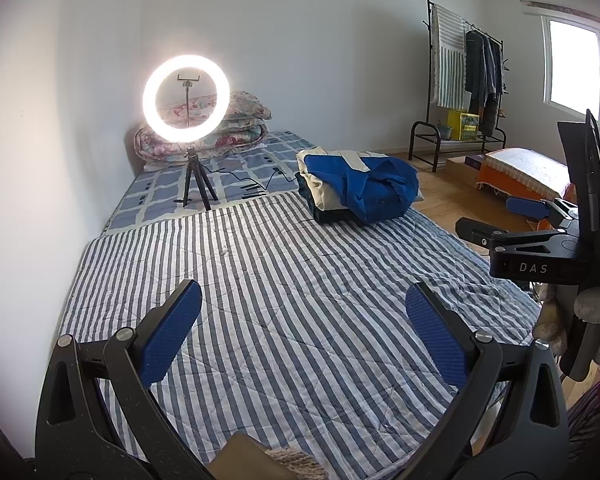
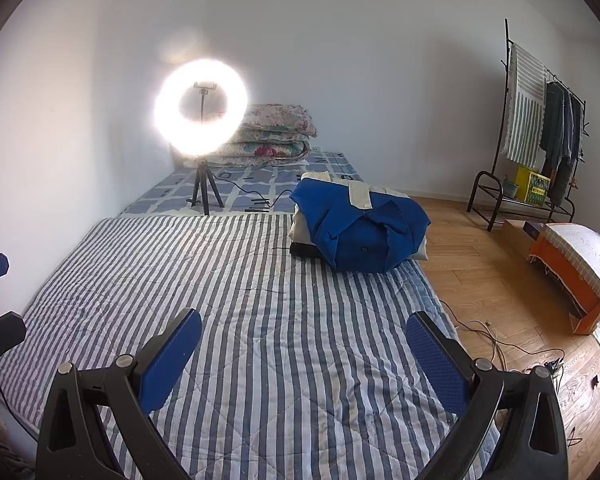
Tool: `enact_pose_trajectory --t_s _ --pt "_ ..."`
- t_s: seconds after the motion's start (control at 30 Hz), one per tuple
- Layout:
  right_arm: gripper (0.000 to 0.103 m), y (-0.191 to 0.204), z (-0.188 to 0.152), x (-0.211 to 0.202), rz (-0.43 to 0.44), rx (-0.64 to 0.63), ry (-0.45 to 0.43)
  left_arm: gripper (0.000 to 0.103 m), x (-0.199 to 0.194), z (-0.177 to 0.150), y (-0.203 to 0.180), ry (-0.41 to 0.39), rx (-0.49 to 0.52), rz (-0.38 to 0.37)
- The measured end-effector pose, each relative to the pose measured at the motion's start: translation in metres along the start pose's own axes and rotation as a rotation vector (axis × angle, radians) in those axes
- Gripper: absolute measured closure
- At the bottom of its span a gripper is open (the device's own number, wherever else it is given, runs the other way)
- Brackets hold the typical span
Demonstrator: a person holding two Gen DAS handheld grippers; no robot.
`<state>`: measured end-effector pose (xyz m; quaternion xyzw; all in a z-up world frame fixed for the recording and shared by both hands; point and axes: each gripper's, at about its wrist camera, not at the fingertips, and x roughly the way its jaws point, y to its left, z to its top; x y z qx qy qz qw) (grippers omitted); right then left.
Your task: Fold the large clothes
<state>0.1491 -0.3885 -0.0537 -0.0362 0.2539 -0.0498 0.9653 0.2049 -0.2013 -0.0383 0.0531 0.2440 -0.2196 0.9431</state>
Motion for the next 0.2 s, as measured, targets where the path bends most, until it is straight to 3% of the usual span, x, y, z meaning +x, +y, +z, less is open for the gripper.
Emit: enact_pose_trajectory --t_s 0.2 --pt "0.0 -0.0006 0.0004 -0.0001 0.0 -0.001 -0.001 0.0 0.0012 0.0004 -0.0002 0.005 -0.016 0.007"
